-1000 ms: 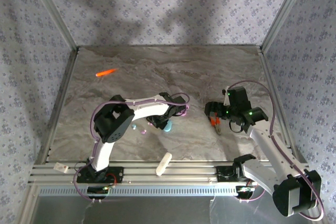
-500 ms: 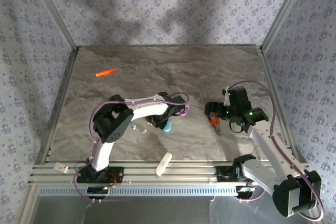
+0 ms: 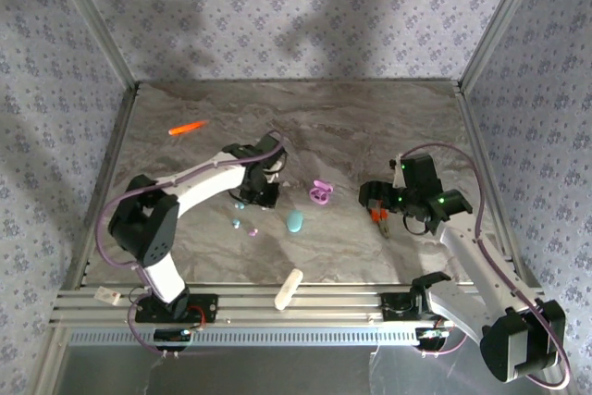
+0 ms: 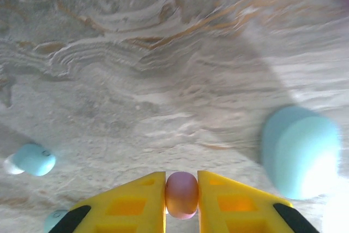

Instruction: Insert the wireless bluetooth earbuds into the charging case

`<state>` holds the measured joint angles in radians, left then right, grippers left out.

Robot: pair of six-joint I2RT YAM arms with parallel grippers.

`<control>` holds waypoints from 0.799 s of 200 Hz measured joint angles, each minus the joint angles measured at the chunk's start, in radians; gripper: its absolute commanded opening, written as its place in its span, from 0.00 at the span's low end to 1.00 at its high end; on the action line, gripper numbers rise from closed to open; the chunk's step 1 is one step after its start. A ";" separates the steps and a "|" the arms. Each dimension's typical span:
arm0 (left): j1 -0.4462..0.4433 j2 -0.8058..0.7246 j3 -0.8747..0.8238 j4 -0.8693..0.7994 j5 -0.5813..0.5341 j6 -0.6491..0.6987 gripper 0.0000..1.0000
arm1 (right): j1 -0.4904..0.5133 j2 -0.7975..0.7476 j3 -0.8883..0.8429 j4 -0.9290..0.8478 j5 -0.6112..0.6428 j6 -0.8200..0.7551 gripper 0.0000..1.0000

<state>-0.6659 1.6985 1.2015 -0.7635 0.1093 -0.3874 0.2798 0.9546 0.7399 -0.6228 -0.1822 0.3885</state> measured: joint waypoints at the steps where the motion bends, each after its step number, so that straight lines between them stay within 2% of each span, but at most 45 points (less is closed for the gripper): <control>1: 0.003 -0.002 -0.001 0.003 0.007 0.000 0.21 | 0.000 0.001 0.000 0.000 -0.001 0.000 0.92; 34: 0.100 -0.046 -0.020 0.111 0.254 0.002 0.21 | 0.027 0.041 -0.006 0.002 -0.017 0.000 0.92; 74: 0.121 -0.029 -0.003 0.162 0.439 0.013 0.21 | 0.068 0.073 -0.006 0.002 -0.017 0.000 0.92; 113: 0.121 0.060 0.050 0.190 0.511 0.037 0.21 | 0.085 0.081 -0.006 0.002 -0.015 0.005 0.92; 160: 0.102 0.123 0.071 0.243 0.518 0.072 0.21 | 0.085 0.089 -0.006 0.001 -0.001 0.008 0.92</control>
<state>-0.5636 1.8217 1.2724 -0.5205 0.6277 -0.3157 0.3653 1.0439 0.7334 -0.6216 -0.1833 0.3962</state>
